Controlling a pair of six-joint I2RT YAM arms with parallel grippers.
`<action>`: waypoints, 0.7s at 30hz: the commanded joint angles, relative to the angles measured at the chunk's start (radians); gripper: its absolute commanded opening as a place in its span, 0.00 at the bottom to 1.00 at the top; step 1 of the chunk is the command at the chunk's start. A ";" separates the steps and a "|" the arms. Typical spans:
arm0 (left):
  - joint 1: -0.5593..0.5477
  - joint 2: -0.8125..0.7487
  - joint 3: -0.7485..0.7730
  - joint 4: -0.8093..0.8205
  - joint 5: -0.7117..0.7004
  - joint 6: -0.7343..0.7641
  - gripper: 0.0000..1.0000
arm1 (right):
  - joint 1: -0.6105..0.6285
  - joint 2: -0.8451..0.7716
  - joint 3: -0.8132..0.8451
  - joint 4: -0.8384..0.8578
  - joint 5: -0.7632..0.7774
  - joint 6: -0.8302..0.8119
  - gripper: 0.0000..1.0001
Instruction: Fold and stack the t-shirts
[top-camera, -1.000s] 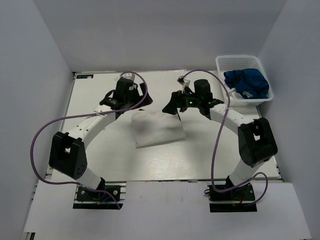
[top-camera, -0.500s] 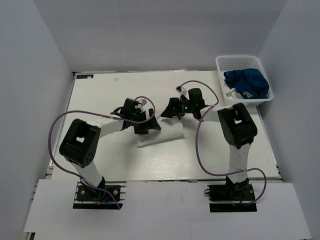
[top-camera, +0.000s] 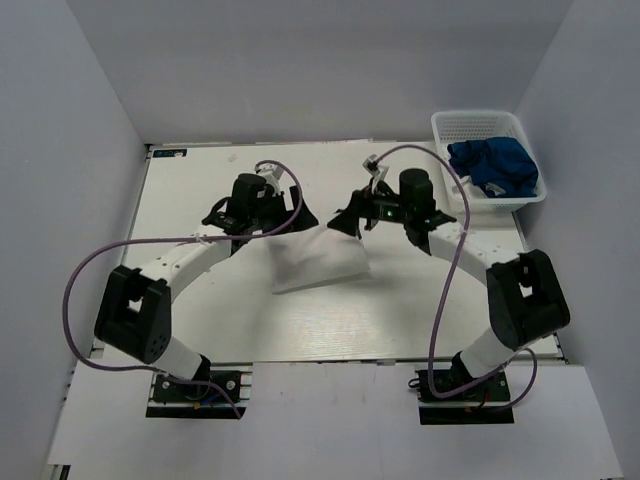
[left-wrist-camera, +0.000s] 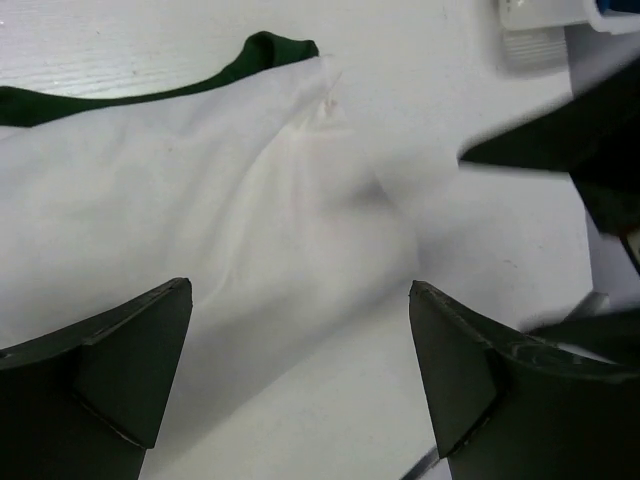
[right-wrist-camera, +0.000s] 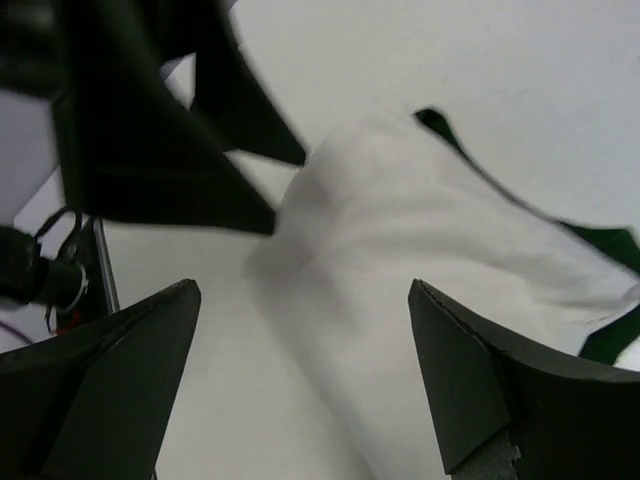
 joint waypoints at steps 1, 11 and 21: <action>0.004 0.122 0.001 0.025 -0.035 0.022 0.99 | 0.014 0.009 -0.186 0.093 -0.089 -0.006 0.90; 0.022 0.343 0.103 -0.007 -0.119 -0.001 0.99 | -0.008 0.238 -0.261 0.167 -0.146 0.045 0.90; 0.022 0.081 0.187 -0.168 -0.200 0.062 0.99 | -0.002 -0.183 -0.157 -0.046 0.036 -0.090 0.90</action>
